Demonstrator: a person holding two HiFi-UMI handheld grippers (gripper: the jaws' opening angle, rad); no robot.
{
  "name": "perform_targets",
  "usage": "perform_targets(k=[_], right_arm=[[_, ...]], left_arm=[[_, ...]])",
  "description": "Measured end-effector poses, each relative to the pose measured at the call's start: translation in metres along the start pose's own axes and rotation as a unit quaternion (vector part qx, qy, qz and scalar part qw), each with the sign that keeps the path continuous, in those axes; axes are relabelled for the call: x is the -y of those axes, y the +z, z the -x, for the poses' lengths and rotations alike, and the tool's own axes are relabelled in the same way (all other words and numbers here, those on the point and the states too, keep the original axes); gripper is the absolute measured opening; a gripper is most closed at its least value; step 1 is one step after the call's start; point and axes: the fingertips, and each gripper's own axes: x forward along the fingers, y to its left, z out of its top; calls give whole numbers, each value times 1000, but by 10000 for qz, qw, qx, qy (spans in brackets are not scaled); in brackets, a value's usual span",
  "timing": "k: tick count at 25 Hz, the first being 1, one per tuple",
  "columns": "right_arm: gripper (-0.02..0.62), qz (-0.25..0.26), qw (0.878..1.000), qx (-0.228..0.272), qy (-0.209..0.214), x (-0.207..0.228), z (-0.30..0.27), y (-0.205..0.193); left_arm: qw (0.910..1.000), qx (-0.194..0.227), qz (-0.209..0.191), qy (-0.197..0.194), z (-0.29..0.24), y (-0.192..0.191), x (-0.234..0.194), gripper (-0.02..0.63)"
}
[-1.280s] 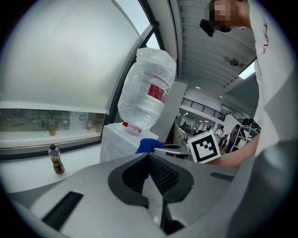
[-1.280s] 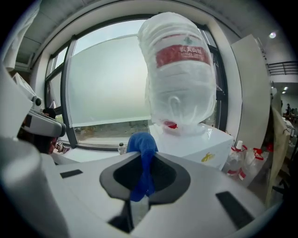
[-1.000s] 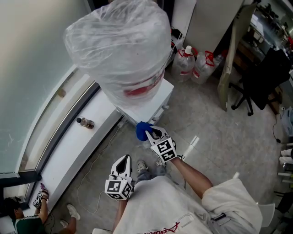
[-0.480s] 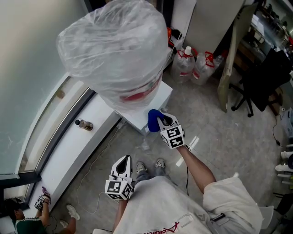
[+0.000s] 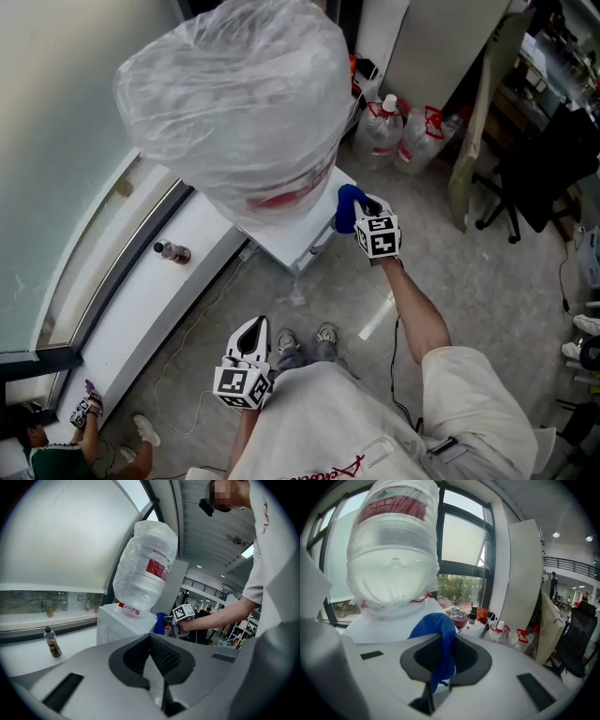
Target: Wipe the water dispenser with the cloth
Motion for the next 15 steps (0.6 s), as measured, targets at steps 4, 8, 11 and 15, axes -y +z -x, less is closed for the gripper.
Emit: perform_targets(k=[4,8,11,15], right_arm=[[51,96,9997,-227,-40,19,-12,1],[51,135,9994,-303,-85,25,-13,1],[51,98,9997,-204,-104,20,-5,4],[51,159,9999,33,-38,4,18,5]], left_arm=[[10000,-39,-18,-30,0,-2,0,12],[9999,-52,-54,-73,1,-2,1,12],[9999,-56,-64,-94,1,-2,-1,12],[9999,-39,-79,-146,2,-3,-1,12]])
